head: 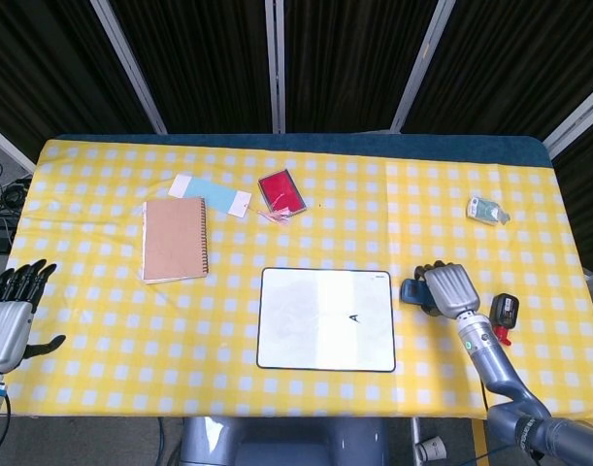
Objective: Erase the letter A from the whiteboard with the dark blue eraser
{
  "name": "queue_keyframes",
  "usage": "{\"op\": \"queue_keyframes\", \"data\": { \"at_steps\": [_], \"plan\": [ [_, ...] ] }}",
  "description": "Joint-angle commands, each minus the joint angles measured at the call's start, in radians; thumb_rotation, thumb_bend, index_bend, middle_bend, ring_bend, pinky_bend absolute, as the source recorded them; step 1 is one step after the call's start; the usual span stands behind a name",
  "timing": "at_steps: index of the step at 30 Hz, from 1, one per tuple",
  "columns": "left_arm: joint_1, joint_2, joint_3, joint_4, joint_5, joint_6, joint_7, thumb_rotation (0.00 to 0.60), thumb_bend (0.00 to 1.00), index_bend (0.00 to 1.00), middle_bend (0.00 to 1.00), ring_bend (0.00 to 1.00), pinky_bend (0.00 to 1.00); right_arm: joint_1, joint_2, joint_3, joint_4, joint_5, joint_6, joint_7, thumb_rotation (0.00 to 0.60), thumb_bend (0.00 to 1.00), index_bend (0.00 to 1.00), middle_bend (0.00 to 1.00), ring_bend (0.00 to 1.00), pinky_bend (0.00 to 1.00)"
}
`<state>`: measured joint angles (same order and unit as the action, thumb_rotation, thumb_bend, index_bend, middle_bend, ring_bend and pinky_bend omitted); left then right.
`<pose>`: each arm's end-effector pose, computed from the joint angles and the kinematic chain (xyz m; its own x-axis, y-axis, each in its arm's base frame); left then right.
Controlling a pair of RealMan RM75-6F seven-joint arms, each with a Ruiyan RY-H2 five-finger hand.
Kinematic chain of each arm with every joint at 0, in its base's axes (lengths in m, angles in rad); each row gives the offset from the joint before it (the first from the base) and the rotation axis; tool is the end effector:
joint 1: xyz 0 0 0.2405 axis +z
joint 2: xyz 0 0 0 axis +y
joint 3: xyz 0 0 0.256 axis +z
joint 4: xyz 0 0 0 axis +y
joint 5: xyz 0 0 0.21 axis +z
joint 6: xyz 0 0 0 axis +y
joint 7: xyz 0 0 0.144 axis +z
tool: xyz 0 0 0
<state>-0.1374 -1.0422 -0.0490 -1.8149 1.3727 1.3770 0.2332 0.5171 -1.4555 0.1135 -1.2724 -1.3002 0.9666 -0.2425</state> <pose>-0.2874 0.1912 0.1553 0.4756 0.1172 0.8718 0.8760 0.0273 -0.4816 -0.2756 -0.3224 0.0301 0.6034 -0.2413 0.7600 -0.7957 -0.2444 0.5542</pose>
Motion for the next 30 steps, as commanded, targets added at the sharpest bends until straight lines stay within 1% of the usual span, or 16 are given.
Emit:
{"op": "queue_keyframes", "data": {
  "at_steps": [1, 3, 6, 9, 10, 15, 18, 23, 30],
  "plan": [
    [-0.001, 0.001, -0.002, 0.000, -0.004, 0.000, -0.001, 0.600, 0.00, 0.00, 0.00, 0.00, 0.00, 0.005, 0.047, -0.016, -0.093, -0.071, 0.038, 0.017, 0.600, 0.36, 0.50, 0.53, 0.38, 0.51],
    [-0.002, 0.001, -0.002, -0.001, -0.006, -0.001, -0.001, 0.600, 0.00, 0.00, 0.00, 0.00, 0.00, 0.013, 0.068, -0.023, -0.142, -0.103, 0.044, 0.012, 0.600, 0.38, 0.50, 0.53, 0.38, 0.51],
    [-0.007, -0.002, -0.002, 0.001, -0.011, -0.010, 0.004, 0.600, 0.00, 0.00, 0.00, 0.00, 0.00, 0.046, 0.096, -0.028, -0.243, -0.156, 0.035, -0.034, 0.600, 0.44, 0.50, 0.53, 0.38, 0.51],
    [-0.010, -0.002, -0.002, 0.000, -0.015, -0.014, 0.007, 0.600, 0.00, 0.00, 0.00, 0.00, 0.00, 0.088, 0.086, -0.016, -0.299, -0.148, -0.008, -0.110, 0.600, 0.50, 0.51, 0.53, 0.38, 0.51],
    [-0.011, -0.001, -0.002, 0.000, -0.015, -0.014, 0.005, 0.600, 0.00, 0.00, 0.00, 0.00, 0.00, 0.107, 0.073, -0.006, -0.306, -0.127, -0.031, -0.147, 0.600, 0.52, 0.51, 0.53, 0.38, 0.51],
    [-0.010, 0.005, -0.002, 0.000, -0.015, -0.013, -0.009, 0.600, 0.00, 0.00, 0.00, 0.00, 0.00, 0.160, 0.014, 0.024, -0.278, -0.037, -0.088, -0.266, 0.600, 0.57, 0.52, 0.54, 0.39, 0.51],
    [-0.007, 0.014, -0.002, 0.002, -0.017, -0.012, -0.031, 0.600, 0.00, 0.00, 0.00, 0.00, 0.00, 0.179, -0.030, 0.033, -0.236, 0.028, -0.094, -0.346, 0.600, 0.63, 0.52, 0.54, 0.40, 0.51],
    [-0.004, 0.025, 0.000, 0.006, -0.015, -0.012, -0.057, 0.600, 0.00, 0.00, 0.00, 0.00, 0.00, 0.186, -0.046, 0.013, -0.220, 0.080, -0.090, -0.417, 0.600, 0.68, 0.53, 0.55, 0.40, 0.51],
    [-0.003, 0.028, 0.004, 0.003, -0.004, -0.008, -0.062, 0.600, 0.00, 0.00, 0.00, 0.00, 0.00, 0.188, -0.044, -0.020, -0.208, 0.107, -0.094, -0.438, 0.600, 0.72, 0.55, 0.57, 0.42, 0.52]
  ]
}}
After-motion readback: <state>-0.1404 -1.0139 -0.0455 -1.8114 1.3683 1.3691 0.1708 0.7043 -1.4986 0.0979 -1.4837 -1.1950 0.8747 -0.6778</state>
